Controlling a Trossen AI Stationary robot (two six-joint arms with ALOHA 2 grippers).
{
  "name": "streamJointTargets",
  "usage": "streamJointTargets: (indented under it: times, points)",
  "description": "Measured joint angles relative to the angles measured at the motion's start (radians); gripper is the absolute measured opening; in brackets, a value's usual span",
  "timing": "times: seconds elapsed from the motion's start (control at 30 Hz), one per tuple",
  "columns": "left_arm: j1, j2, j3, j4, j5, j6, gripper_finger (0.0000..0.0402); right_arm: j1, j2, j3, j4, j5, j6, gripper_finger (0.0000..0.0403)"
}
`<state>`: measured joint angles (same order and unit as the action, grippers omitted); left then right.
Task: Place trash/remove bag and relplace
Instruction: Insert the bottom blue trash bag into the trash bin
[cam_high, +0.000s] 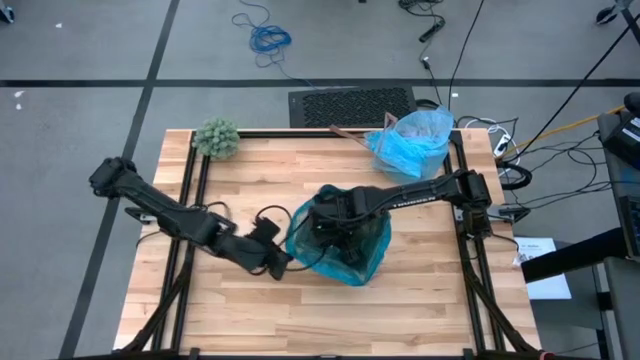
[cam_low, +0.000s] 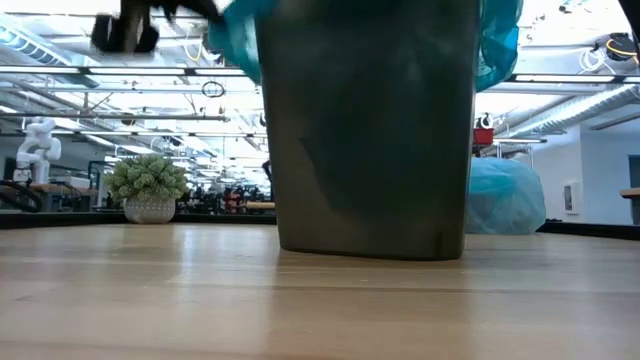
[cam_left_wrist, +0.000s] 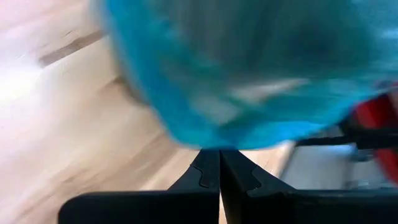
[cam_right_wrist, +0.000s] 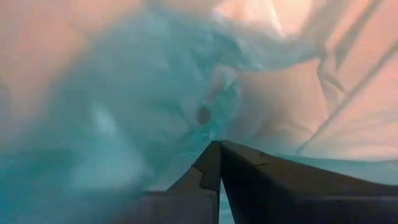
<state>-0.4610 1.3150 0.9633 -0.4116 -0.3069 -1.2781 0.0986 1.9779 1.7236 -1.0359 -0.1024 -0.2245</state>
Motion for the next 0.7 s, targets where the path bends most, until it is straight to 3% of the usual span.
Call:
streamJointTargets:
  times: [0.2,0.4,0.53,0.7]
  points:
    - [-0.074,-0.136,0.103,-0.073,-0.17,0.0,0.0,-0.001,0.0,0.001,0.001,-0.002,0.003,0.0]
    - [-0.084,-0.227,0.156,-0.16,-0.236,0.0,0.0,-0.001,0.0,0.001,0.009,-0.002,-0.001,0.0]
    - [-0.043,-0.234,0.156,-0.323,-0.325,-0.046,0.0,-0.001,0.0,0.001,0.016,-0.002,-0.003,0.0]
    - [0.03,-0.224,0.07,-0.264,-0.317,-0.044,0.0,-0.001,0.0,0.001,0.021,-0.003,-0.004,0.0]
